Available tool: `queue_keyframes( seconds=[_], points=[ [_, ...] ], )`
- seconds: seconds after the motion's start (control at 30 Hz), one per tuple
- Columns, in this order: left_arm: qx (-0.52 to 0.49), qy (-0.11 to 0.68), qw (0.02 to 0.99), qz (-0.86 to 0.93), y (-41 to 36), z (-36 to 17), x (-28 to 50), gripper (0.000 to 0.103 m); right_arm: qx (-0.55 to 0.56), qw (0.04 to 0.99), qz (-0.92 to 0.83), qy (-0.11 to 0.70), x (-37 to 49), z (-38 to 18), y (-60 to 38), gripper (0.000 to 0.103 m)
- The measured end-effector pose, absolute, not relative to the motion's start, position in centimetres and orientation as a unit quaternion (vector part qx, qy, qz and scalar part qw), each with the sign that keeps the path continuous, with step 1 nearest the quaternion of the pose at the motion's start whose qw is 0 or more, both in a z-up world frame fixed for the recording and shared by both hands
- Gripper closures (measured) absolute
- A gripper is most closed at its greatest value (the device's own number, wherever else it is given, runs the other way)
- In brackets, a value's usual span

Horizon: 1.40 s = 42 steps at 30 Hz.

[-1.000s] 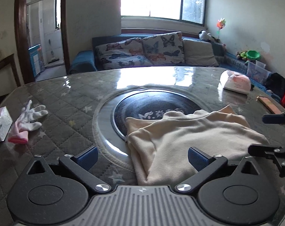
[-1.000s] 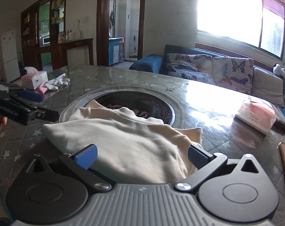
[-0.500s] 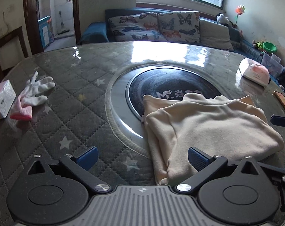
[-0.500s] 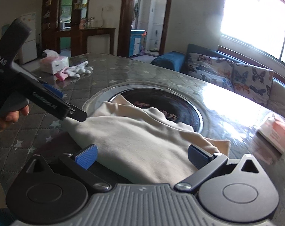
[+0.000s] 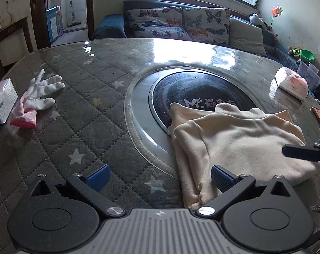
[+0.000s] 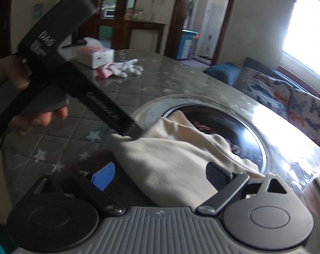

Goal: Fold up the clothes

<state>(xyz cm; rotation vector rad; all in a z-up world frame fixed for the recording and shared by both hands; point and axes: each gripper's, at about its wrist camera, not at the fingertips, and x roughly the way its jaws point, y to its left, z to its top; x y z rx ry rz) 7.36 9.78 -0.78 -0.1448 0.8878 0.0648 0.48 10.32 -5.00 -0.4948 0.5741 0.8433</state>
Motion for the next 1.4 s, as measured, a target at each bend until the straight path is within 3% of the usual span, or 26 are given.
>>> queue_keyframes(
  seconds=[0.2, 0.37, 0.4, 0.43, 0.5, 0.53, 0.8, 0.9, 0.97, 1.03, 1.1, 1.2, 1.4],
  points=[
    [-0.113, 0.429, 0.895, 0.039, 11.7, -0.9, 7.5, 0.0, -0.269, 0.828, 0.415, 0.265, 0.1, -5.6, 12.9, 0.025],
    [-0.179, 0.421, 0.889, 0.027, 13.2, -0.8, 7.4, 0.0, -0.291, 0.815, 0.419, 0.276, 0.3, -6.6, 14.8, 0.045],
    [-0.19, 0.422, 0.886, 0.027, 13.3, -0.9, 7.5, 0.0, -0.291, 0.813, 0.42, 0.281, 0.5, -6.8, 15.1, 0.052],
    [-0.2, 0.424, 0.883, 0.024, 13.4, -1.0, 7.6, 0.0, -0.289, 0.811, 0.421, 0.285, 0.6, -7.0, 15.2, 0.067],
    [-0.223, 0.43, 0.875, 0.013, 13.4, -1.2, 7.8, 0.0, -0.276, 0.814, 0.42, 0.29, 1.1, -6.9, 15.1, 0.075],
    [-0.234, 0.434, 0.87, 0.007, 13.4, -1.3, 8.0, 0.0, -0.262, 0.817, 0.423, 0.292, 1.3, -6.6, 14.8, 0.086],
    [-0.32, 0.442, 0.838, -0.023, 12.4, -1.7, 9.4, 0.003, -0.138, 0.83, 0.445, 0.306, 3.3, -3.6, 10.8, 0.091],
    [-0.348, 0.447, 0.823, -0.034, 11.4, -1.9, 10.1, 0.017, -0.117, 0.828, 0.455, 0.305, 3.5, -3.2, 9.6, 0.091],
    [-0.361, 0.453, 0.814, -0.039, 10.6, -2.2, 10.5, 0.035, -0.111, 0.825, 0.464, 0.305, 3.4, -3.2, 9.0, 0.091],
    [-0.371, 0.456, 0.808, -0.034, 10.3, -2.7, 10.7, 0.065, -0.107, 0.821, 0.472, 0.303, 3.2, -3.3, 8.5, 0.091],
    [-0.374, 0.454, 0.809, -0.026, 10.1, -3.0, 10.7, 0.075, -0.107, 0.816, 0.478, 0.305, 3.1, -3.6, 8.2, 0.091],
    [-0.377, 0.452, 0.808, -0.018, 10.2, -3.3, 10.7, 0.084, -0.102, 0.815, 0.48, 0.309, 3.2, -4.0, 7.6, 0.085],
    [-0.354, 0.454, 0.818, -0.023, 10.0, -3.0, 10.9, 0.085, -0.092, 0.85, 0.422, 0.302, 4.6, -3.8, 3.3, 0.069]
  ],
)
